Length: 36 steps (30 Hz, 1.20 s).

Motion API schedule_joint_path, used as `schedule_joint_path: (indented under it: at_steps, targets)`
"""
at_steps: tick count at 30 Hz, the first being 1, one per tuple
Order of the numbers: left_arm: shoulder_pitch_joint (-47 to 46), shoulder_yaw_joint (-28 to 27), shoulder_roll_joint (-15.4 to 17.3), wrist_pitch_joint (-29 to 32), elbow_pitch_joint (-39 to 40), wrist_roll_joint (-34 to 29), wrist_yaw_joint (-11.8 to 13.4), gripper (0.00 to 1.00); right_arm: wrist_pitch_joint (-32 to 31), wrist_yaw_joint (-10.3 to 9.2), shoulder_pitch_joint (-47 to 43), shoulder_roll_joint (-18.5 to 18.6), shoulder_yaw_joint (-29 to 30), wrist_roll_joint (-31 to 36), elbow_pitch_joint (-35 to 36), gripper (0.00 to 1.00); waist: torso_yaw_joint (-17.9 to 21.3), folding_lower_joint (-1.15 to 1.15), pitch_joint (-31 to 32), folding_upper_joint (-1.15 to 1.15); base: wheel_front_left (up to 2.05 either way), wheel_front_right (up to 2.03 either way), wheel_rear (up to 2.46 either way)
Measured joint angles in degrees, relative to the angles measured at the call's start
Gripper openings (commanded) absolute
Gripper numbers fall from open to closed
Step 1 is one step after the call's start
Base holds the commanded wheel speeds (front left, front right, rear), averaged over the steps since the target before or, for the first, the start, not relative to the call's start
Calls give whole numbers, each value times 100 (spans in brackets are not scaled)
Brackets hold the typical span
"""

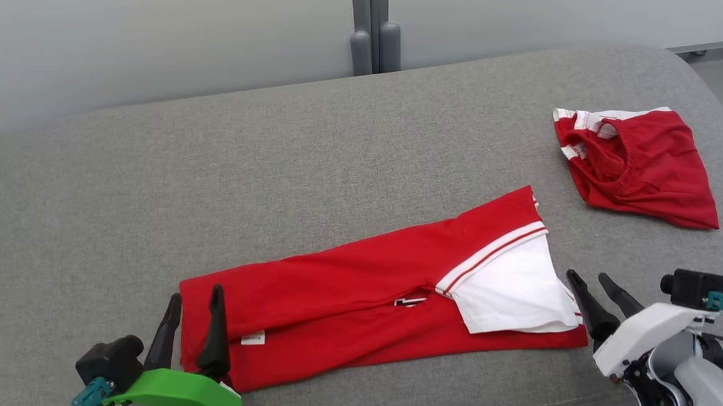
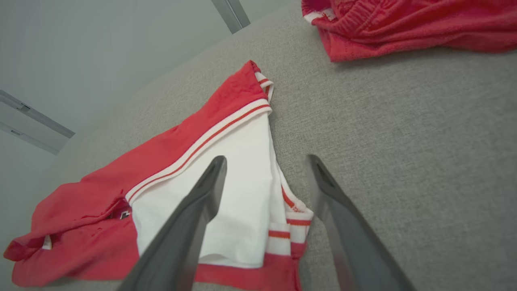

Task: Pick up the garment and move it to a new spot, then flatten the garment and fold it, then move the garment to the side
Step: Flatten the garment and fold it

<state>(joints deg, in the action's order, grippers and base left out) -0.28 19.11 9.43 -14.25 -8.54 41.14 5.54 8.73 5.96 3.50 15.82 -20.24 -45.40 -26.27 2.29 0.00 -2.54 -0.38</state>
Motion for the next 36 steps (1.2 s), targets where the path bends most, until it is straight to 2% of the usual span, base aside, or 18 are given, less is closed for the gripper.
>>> schedule_joint_path:
  at_steps: [14, 26, 27, 28, 30, 31, 36]
  targets:
    - [2, 122, -123, 0, 331, -119, 53, 100, -1081, -1, 873, 213, -248, 26, -754, 100, -356, 0, -302, 0, 0, 0, 0]
    - [53, -35, -126, 0, 399, -137, 59, 100, -1586, 19, 1348, 177, -563, 46, -1100, 100, -602, 0, -490, 0, 0, 0, 0]
    - [60, -35, -126, 0, 404, -156, 59, 100, -1595, 27, 1379, 178, -601, 55, -1106, 53, -602, 0, -492, 0, 0, 0, 0]
    - [62, -36, -126, 0, 410, -164, 60, 100, -1616, 56, 1404, 172, -627, 58, -1111, 45, -601, 0, -493, 0, 0, 0, 0]
    - [63, -40, -126, 0, 425, -177, 60, 100, -1619, 57, 1447, 145, -661, 59, -1114, 22, -599, 0, -494, 0, 0, 0, 0]
    - [64, -43, -126, 0, 435, -190, 62, 100, -1635, 57, 1478, 130, -681, 59, -1121, 2, -597, 0, -494, 0, 0, 0, 0]
    - [85, -71, -126, 1, 476, -209, 105, 100, -1637, 92, 1539, 93, -794, 60, -1141, 0, -576, 0, -485, 0, 0, 0, 0]
